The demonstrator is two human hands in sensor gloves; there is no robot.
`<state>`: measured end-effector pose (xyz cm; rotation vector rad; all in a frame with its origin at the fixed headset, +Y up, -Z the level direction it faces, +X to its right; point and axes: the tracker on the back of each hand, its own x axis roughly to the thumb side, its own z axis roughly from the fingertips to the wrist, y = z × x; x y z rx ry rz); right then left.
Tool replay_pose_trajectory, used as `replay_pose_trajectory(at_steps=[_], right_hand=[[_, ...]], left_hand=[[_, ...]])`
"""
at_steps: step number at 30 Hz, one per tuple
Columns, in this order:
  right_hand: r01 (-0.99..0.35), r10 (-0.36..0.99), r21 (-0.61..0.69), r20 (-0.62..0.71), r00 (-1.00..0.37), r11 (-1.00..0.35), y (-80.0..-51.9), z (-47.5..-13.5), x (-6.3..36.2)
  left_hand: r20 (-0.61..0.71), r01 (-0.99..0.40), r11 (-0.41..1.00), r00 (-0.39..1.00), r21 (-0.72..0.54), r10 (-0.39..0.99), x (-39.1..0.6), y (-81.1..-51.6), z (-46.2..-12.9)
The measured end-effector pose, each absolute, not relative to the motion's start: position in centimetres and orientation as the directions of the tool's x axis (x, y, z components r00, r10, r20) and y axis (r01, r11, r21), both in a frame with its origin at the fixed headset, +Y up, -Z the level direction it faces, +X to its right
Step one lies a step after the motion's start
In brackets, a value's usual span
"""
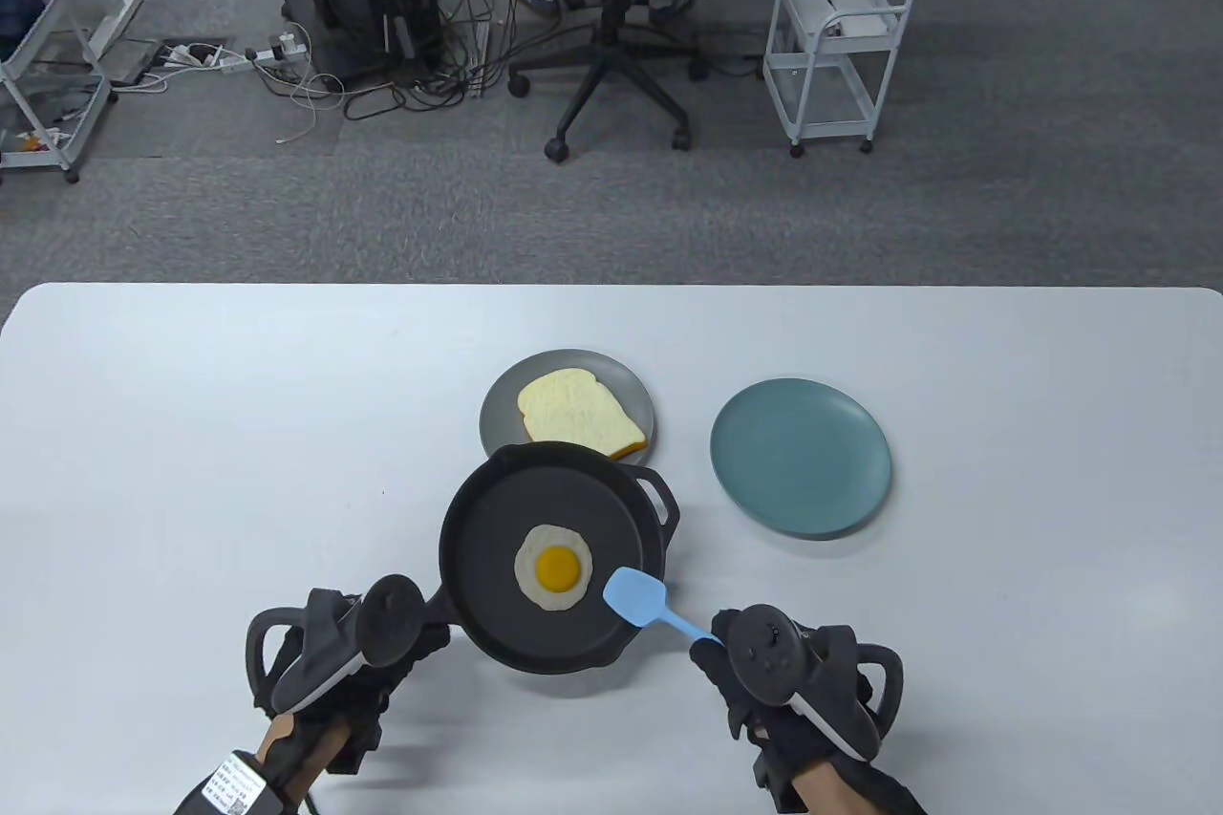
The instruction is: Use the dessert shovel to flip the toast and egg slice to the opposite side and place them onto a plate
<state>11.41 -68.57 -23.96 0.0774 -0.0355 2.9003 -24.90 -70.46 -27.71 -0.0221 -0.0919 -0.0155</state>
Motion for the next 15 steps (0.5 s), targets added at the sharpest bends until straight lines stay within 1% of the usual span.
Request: replay_pose_trajectory(at_steps=[2,4,8,13,15], right_hand=[[-0.236,0.236,0.011,0.058,-0.970,-0.972,-68.9,-24.0,11.1],[-0.213,0.214,0.021,0.066,-0.975,-0.977,-69.1,-24.0,10.8],[-0.275,0.277,0.039,0.053,-0.959,-0.961,-69.5,-24.1,11.0],[-0.299,0.299,0.003,0.016,-0.954,-0.954,-70.0,-24.4,11.4],[-0.335,0.335,0.009,-0.008,-0.942,-0.942,-70.6,-24.6,11.6]], left_hand=[[0.098,0.006,1.000,0.995,-0.021,-0.004,-24.7,-70.4,-27.6],[0.090,-0.045,0.996,0.995,-0.078,0.052,-24.7,-70.5,-27.6],[0.078,-0.114,0.987,0.989,-0.116,0.123,-24.8,-70.5,-27.5],[0.066,-0.158,0.981,0.984,-0.108,0.166,-24.1,-70.7,-27.2],[0.060,-0.149,0.984,0.986,-0.101,0.156,-23.9,-70.8,-27.0]])
